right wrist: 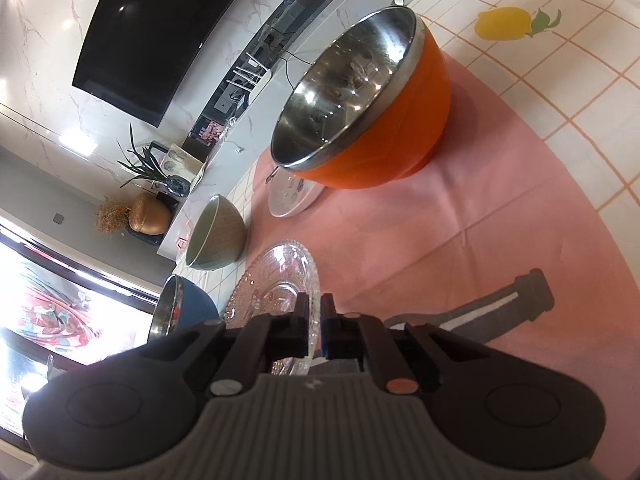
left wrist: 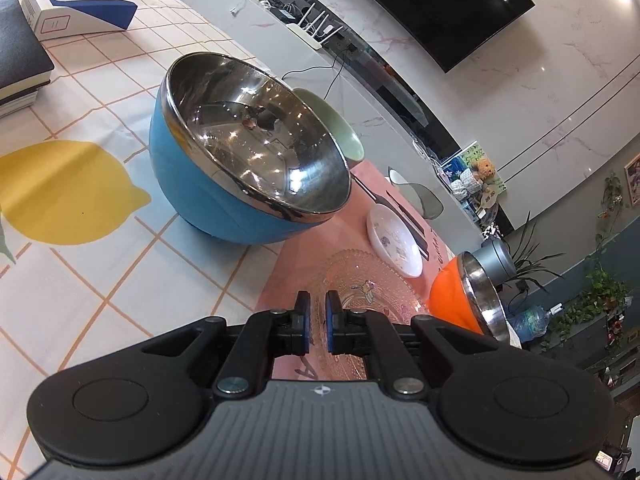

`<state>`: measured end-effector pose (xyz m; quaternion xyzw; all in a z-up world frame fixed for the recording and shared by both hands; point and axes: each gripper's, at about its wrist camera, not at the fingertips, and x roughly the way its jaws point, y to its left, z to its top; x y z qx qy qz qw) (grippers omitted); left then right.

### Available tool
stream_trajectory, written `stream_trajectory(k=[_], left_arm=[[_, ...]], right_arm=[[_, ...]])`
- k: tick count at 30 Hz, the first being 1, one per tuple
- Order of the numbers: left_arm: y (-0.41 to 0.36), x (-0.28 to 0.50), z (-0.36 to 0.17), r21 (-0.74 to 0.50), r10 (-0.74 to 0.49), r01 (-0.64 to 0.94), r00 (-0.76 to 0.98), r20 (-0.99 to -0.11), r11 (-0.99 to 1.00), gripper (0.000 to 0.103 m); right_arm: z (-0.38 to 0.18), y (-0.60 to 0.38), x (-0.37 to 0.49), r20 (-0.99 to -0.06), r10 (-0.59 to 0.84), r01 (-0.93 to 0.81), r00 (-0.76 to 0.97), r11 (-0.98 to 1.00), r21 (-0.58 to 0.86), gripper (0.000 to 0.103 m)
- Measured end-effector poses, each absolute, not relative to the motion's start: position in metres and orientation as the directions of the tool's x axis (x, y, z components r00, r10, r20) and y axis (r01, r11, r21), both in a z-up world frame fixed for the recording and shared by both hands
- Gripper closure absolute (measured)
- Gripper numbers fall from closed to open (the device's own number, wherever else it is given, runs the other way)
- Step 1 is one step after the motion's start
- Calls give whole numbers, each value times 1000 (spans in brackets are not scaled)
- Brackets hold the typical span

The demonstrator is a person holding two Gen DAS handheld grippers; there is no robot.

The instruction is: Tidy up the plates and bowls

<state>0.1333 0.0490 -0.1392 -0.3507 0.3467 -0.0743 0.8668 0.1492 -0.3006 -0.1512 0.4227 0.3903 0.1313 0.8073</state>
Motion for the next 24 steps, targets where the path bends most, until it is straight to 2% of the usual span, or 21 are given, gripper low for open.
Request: stream_trajectory(k=[13,24], left_arm=[[40,75,-109,-677,-423,-57,741,-521,734,96],[31,26,-116,-658,-449,-48,693,-564,752,97]], right_arm=[[-121,-320,88,-503,555,117,662,587,801,100],[-118,-333,33,-521,561,119,643,599,792,100]])
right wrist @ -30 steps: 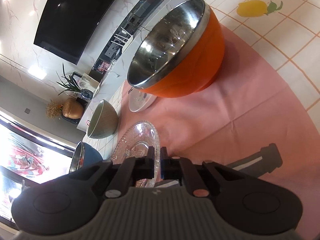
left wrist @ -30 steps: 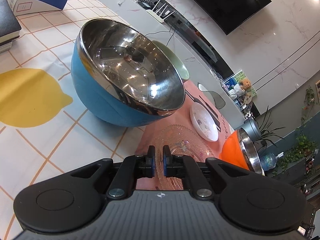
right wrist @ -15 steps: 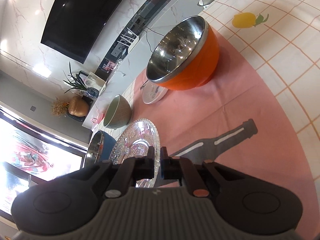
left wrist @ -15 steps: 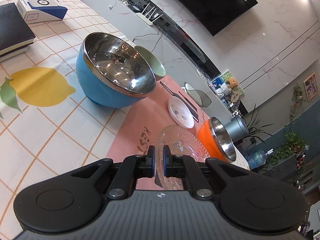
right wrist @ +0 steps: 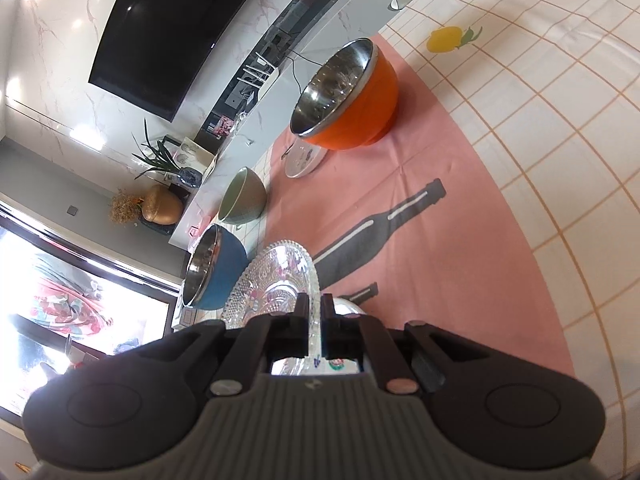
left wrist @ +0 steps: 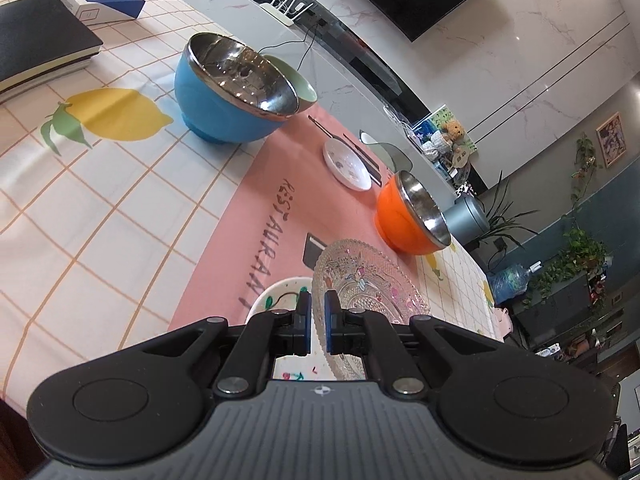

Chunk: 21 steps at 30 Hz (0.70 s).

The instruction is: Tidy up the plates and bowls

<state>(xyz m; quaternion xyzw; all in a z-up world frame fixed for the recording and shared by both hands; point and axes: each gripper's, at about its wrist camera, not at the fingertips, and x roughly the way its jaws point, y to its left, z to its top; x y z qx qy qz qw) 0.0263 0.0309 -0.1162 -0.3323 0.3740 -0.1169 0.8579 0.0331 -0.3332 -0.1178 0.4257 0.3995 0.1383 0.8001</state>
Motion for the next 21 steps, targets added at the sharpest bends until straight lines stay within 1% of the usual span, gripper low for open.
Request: stream_trajectory(k=[7,21], left_arm=[[33,12,-123,-636,-428,-66,686,-588,769,97],[29,13,-133,-593,-409,-65,663,-627,803,96]], right_arm=[[-130,-328,19,-549,567,132,615,612,780,100],[-141,-317,25,-601,543,105,586,685,721,99]])
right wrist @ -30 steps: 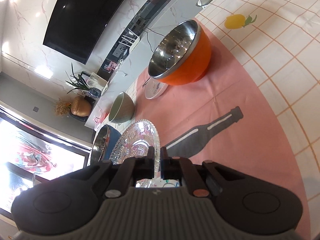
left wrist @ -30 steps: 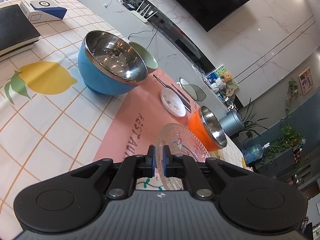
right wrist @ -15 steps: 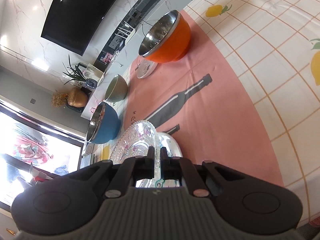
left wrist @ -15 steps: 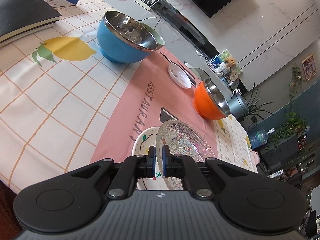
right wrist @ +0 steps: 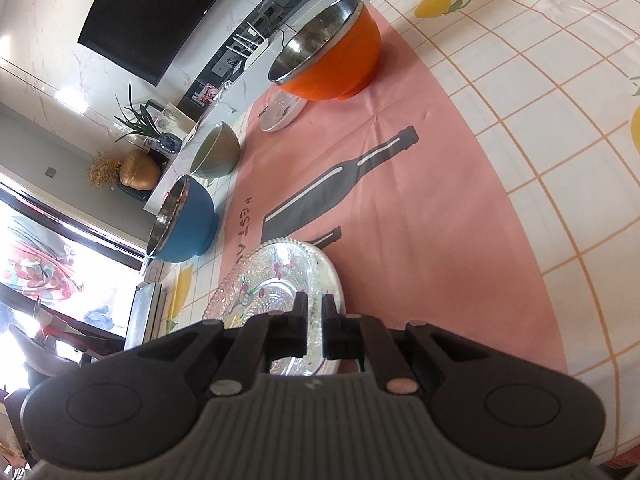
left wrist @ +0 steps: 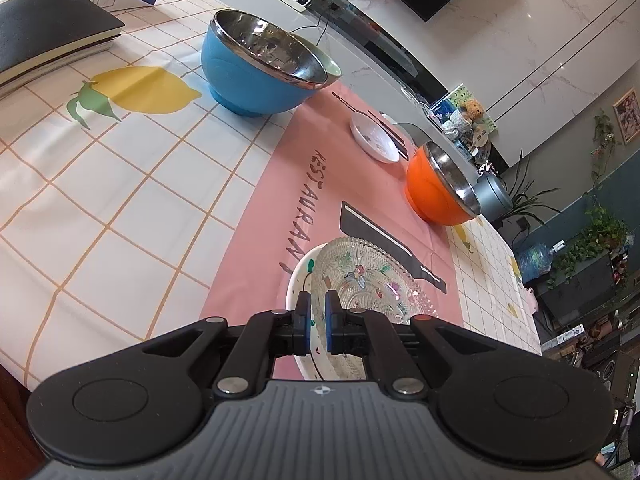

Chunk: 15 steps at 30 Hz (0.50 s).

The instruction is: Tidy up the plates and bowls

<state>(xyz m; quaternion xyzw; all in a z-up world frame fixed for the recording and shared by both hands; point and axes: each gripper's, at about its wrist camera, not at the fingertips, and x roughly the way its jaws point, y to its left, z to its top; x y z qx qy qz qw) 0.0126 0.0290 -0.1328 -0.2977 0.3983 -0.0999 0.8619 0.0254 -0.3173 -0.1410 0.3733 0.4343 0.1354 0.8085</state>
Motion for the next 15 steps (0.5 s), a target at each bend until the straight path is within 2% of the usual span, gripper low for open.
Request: stream_trajectory(k=[15], left_arm=[[16,16,-126,-504,-354,-58,642,-680,862,94]], right_arm=[[-125,-303,26,-657,470,39,589,796,604,97]])
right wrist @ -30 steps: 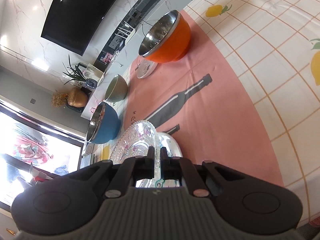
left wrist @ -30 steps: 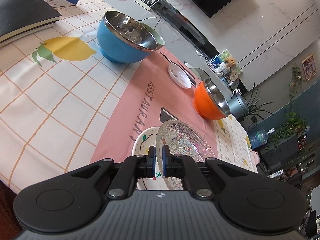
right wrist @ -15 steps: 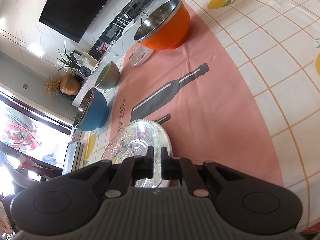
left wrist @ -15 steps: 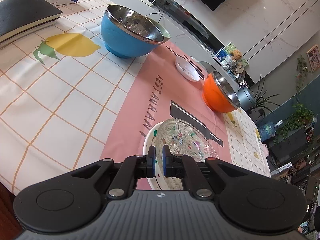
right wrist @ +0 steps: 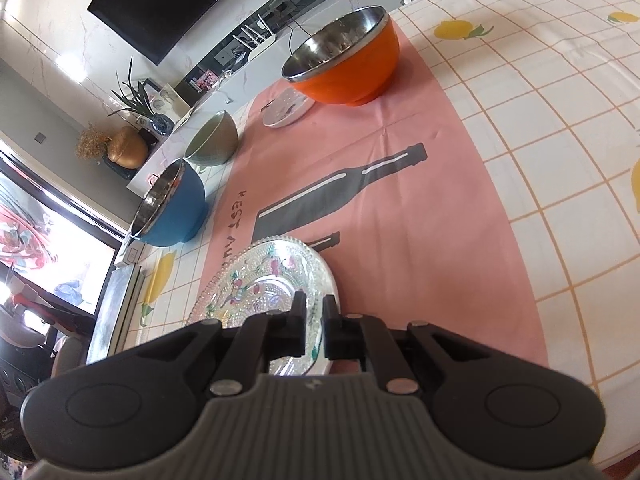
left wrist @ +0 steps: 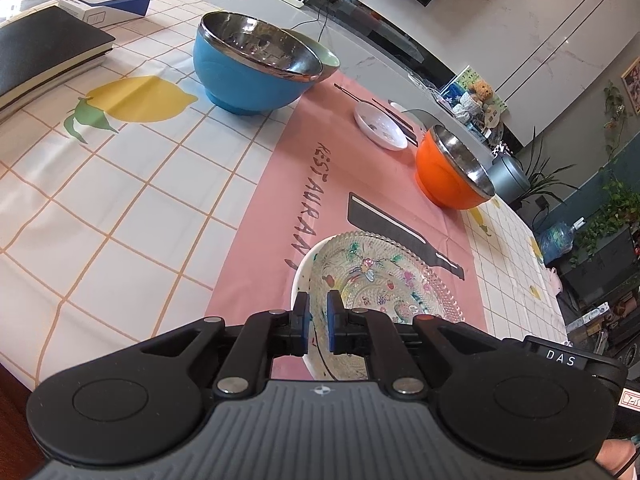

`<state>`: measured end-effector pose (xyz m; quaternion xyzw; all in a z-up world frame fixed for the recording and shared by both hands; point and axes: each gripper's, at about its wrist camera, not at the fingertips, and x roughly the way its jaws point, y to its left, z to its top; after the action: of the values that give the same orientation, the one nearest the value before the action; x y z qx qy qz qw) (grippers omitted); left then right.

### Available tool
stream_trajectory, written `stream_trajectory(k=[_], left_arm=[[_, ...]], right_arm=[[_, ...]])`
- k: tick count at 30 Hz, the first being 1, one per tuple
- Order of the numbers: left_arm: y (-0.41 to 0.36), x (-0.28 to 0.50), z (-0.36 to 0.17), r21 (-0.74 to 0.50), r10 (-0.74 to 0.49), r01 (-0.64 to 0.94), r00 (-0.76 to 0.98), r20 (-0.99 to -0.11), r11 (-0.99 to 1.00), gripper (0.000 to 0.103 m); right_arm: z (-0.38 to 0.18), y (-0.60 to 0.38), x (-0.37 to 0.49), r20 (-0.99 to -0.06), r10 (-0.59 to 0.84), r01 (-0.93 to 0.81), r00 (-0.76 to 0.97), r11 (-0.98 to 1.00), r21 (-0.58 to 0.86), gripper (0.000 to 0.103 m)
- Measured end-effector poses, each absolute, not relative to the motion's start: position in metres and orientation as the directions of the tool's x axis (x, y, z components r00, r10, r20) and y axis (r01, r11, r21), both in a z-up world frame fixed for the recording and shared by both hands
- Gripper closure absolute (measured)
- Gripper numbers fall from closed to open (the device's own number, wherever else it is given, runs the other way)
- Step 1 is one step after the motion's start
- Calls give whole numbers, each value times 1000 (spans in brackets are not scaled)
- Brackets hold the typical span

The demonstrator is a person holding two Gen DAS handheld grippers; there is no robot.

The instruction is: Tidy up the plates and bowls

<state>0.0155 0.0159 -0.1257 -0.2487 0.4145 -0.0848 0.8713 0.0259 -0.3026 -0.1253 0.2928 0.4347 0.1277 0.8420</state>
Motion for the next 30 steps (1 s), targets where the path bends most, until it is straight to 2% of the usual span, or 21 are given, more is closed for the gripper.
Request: stream_trajectory(k=[10,21,30], left_arm=[[4,19,-121,-442,-310,-64,623,-718,895,94],[-9,23,-114,-342,-253,-39,594,-764,939,93],[-19,29,-108,-243,-205,10,572,-794,970,83]], right_arm=[[-123,-298,24,-687,417,41,595,838,544,97],[-126,-298,23,-695,406,61,594,838,542,97],[-125,-297,22,-692,400,58,600,842,536,97]])
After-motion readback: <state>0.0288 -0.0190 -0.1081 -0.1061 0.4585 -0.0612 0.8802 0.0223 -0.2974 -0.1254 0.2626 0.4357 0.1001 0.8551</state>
